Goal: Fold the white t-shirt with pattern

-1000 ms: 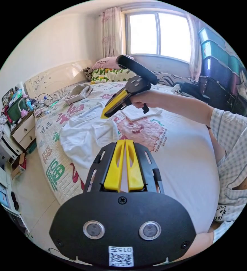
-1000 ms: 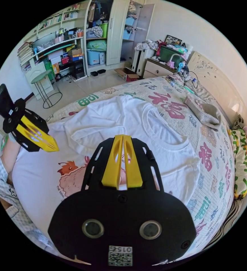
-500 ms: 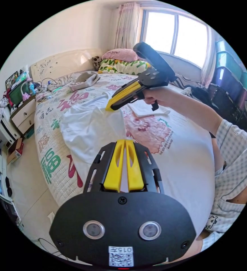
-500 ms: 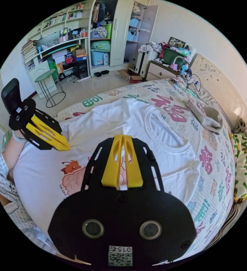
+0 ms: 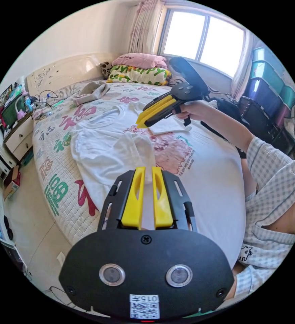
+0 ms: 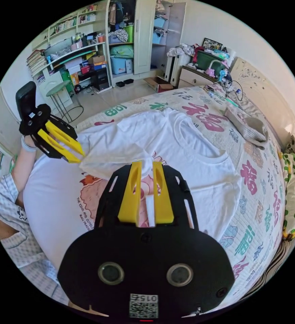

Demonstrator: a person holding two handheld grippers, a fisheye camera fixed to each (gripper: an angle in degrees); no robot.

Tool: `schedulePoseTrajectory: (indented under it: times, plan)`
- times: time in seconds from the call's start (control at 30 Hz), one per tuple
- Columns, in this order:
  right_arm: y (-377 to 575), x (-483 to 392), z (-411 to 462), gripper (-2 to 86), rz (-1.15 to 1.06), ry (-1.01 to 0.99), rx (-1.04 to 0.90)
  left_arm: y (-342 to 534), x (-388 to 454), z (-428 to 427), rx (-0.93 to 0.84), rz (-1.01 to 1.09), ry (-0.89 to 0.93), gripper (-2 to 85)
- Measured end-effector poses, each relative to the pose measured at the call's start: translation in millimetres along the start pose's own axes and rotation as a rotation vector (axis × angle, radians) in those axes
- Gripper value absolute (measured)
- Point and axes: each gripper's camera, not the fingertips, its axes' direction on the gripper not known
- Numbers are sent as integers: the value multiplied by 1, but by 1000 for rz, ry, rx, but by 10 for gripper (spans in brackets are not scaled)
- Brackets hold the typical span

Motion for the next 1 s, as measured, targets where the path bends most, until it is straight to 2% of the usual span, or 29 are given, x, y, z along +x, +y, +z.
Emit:
schedulePoseTrajectory:
  times: [0.1, 0.2, 0.3, 0.47, 0.57, 0.6, 0.67, 0.73, 0.83, 1.0]
  plan:
    - [-12, -8, 24, 63, -23, 33, -126, -12, 3, 22, -77, 3, -49, 45]
    - [-6, -12, 18, 37, -45, 54, -83, -21, 10, 44, -178, 53, -134, 19]
    - [5, -11, 0, 1, -53, 93, -29, -20, 7, 30, -148, 78, -103, 3]
    - [23, -13, -37, -9, -95, 129, 31, -4, -17, -25, 21, 51, 0, -4]
    - [36, -23, -52, -9, -165, 123, 50, 2, -23, -38, 21, 73, 19, -4]
    - [38, -26, -53, -9, -198, 107, 36, 3, -23, -38, 11, 82, 30, -3]
    - [46, -38, -49, -6, -324, 24, -115, 3, -24, -31, -59, 124, 73, -3]
    - [49, -41, -49, -2, -344, -12, -177, 1, -23, -21, -123, 143, 89, -3]
    - [43, -30, -65, 9, -262, -7, -95, -4, -25, -21, -138, 147, 107, -1]
    - [3, 16, -63, 50, 1, 64, 23, -6, -48, -50, 63, -8, 20, 0]
